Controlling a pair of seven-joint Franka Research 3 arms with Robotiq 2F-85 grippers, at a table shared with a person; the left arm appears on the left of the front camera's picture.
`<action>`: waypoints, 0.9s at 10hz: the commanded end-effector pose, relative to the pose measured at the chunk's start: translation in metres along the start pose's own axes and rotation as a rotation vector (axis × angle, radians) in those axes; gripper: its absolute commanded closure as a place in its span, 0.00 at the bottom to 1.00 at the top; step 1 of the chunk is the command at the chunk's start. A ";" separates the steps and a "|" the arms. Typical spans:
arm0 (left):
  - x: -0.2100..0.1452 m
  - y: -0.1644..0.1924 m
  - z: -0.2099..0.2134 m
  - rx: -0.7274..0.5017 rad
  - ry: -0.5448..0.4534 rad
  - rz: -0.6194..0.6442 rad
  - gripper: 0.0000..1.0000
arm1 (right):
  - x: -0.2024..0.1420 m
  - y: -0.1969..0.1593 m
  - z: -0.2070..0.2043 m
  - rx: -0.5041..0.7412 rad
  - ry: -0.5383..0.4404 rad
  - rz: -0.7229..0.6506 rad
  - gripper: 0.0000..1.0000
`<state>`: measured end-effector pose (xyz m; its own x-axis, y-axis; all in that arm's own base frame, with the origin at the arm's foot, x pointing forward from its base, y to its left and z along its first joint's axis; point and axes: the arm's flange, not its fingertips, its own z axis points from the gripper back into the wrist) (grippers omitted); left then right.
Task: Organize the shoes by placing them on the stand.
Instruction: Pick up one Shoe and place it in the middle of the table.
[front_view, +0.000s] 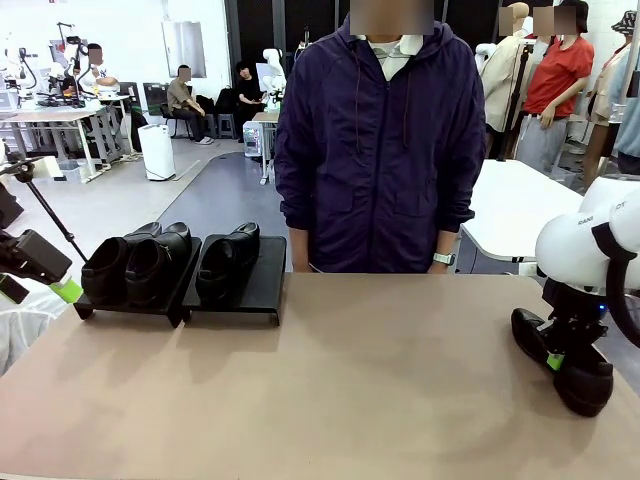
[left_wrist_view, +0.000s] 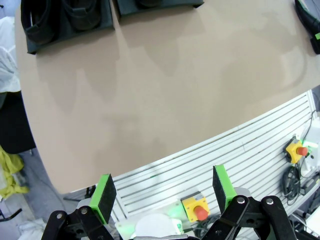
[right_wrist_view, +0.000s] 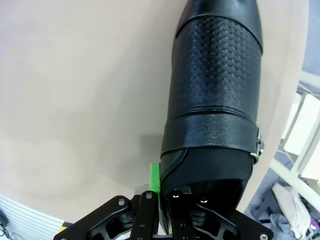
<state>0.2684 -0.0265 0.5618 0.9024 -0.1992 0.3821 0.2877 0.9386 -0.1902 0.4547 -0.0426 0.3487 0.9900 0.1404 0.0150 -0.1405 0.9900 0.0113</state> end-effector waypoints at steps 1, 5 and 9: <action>0.000 0.003 0.000 -0.023 0.002 -0.015 0.00 | -0.017 0.012 0.024 0.026 -0.012 -0.008 1.00; 0.000 0.003 0.000 -0.023 0.002 -0.015 0.00 | -0.097 0.089 0.121 -0.008 0.043 -0.181 1.00; 0.000 0.003 0.000 -0.023 0.002 -0.015 0.00 | -0.127 0.107 0.134 -0.001 0.095 -0.197 1.00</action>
<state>0.2684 -0.0264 0.5618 0.9024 -0.1992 0.3821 0.2878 0.9386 -0.1903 0.2853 0.0523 0.4913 0.9918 -0.0896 -0.0911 0.0934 0.9949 0.0385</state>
